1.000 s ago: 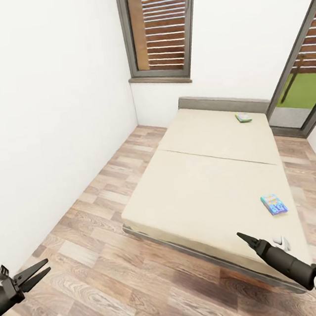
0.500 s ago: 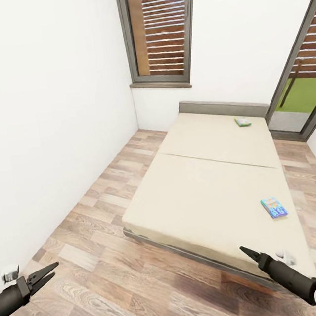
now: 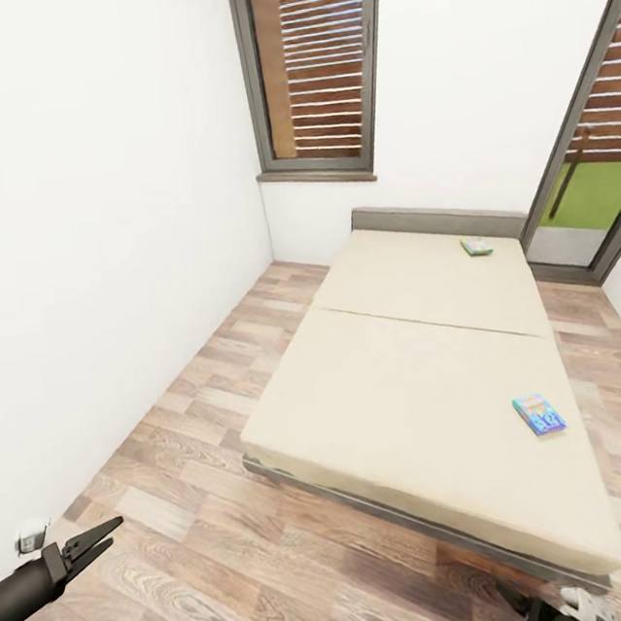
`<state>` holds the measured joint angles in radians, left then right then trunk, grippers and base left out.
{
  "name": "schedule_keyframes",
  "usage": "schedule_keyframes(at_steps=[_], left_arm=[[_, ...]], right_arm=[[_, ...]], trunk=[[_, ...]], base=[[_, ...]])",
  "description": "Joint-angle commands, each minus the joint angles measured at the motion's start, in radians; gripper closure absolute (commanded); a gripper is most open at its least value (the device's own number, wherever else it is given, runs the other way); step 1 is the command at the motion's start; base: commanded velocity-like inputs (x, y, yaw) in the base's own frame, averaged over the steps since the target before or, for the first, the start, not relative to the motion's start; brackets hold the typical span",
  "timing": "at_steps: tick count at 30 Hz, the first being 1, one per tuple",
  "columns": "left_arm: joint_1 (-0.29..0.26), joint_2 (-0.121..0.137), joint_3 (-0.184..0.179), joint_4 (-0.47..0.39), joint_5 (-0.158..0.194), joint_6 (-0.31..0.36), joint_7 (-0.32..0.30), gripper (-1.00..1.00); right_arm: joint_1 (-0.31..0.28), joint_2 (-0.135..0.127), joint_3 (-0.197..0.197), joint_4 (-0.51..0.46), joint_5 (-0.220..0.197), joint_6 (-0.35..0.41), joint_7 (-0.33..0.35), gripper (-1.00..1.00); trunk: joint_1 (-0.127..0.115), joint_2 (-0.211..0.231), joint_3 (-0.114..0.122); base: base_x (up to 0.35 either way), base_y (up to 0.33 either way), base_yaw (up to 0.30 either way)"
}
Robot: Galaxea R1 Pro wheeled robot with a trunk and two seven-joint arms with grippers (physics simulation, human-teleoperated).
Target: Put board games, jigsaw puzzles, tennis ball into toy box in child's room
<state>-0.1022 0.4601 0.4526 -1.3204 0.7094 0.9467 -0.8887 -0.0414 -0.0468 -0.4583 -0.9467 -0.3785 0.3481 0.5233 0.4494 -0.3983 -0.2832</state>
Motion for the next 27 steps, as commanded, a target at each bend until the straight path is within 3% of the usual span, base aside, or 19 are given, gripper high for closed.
schedule_keyframes(at_steps=[1, 5, 10, 17, 21, 27], left_arm=[[-0.001, 0.000, -0.010, 0.000, -0.001, 0.004, -0.001, -1.00], [-0.001, 0.000, -0.048, -0.001, -0.002, 0.003, 0.020, -1.00], [-0.001, -0.008, -0.098, -0.002, -0.001, 0.003, 0.098, -1.00], [-0.002, -0.035, -0.124, -0.001, -0.001, 0.003, 0.182, -1.00], [-0.002, -0.065, -0.129, 0.000, -0.001, 0.000, 0.253, -1.00], [-0.002, -0.085, -0.158, 0.000, -0.001, -0.047, 0.317, -1.00]], right_arm=[[0.000, -0.001, -0.003, 0.025, -0.009, -0.016, -0.001, -1.00], [0.000, -0.005, -0.003, 0.091, -0.009, -0.077, -0.022, -1.00], [-0.002, -0.007, -0.003, 0.143, -0.008, -0.117, -0.043, -1.00], [-0.003, -0.007, -0.002, 0.153, -0.006, -0.125, -0.052, -1.00], [-0.003, -0.007, -0.002, 0.155, -0.006, -0.129, -0.076, -1.00], [-0.003, -0.007, -0.002, 0.157, -0.006, -0.151, -0.102, -1.00]], trunk=[[0.001, -0.002, 0.000], [0.001, -0.002, 0.007], [0.001, -0.002, 0.015], [0.001, -0.002, 0.027], [0.001, -0.002, 0.033], [0.001, -0.002, 0.043]], base=[[0.000, 0.000, 0.000], [0.000, 0.000, 0.000], [0.000, 0.000, 0.000], [0.000, 0.000, -0.005], [0.000, 0.000, -0.071], [0.000, 0.000, -0.135]])
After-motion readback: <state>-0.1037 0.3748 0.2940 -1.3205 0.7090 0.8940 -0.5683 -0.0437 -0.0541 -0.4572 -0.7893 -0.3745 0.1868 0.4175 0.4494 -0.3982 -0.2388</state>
